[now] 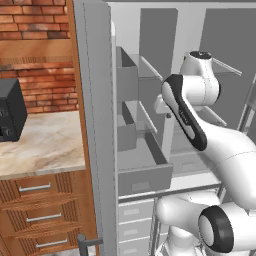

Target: Take the mushroom and lime from the fridge shelf and place them in the freezer drawer to begin freezing them.

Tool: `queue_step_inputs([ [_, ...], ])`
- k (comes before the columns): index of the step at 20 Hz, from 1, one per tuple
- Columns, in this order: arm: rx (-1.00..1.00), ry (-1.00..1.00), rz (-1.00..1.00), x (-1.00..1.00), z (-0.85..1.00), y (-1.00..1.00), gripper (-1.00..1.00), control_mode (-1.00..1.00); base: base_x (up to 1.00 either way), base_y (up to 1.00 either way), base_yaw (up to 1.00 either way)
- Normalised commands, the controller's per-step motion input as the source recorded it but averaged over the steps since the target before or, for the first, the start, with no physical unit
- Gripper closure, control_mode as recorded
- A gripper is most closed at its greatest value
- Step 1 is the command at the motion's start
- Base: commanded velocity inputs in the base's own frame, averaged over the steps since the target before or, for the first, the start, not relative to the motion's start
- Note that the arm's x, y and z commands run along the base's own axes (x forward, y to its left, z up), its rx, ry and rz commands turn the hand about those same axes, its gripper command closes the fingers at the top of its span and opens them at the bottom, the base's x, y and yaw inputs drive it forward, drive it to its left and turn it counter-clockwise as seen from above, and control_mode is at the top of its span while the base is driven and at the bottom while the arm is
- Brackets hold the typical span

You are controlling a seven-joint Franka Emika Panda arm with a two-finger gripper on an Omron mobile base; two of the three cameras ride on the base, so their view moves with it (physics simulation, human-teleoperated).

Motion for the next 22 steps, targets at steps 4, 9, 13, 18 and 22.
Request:
queue_step_inputs([
  [4,0.00,-0.01,0.00,-0.26,0.00,0.00,-1.00,-1.00,0.00,0.00,0.00],
  [9,0.00,0.00,0.00,-0.78,-0.05,0.00,-1.00,-1.00,0.00,0.00,0.00],
  [13,0.00,-0.02,0.00,-0.74,-0.16,0.00,-1.00,-1.00,0.00,0.00,0.00],
  [18,-0.03,-0.02,0.03,-0.43,-0.04,0.01,-1.00,-1.00,0.00,0.00,0.00],
  [22,0.00,0.00,0.00,0.00,0.00,0.00,-1.00,1.00,-0.03,-0.13,0.00],
])
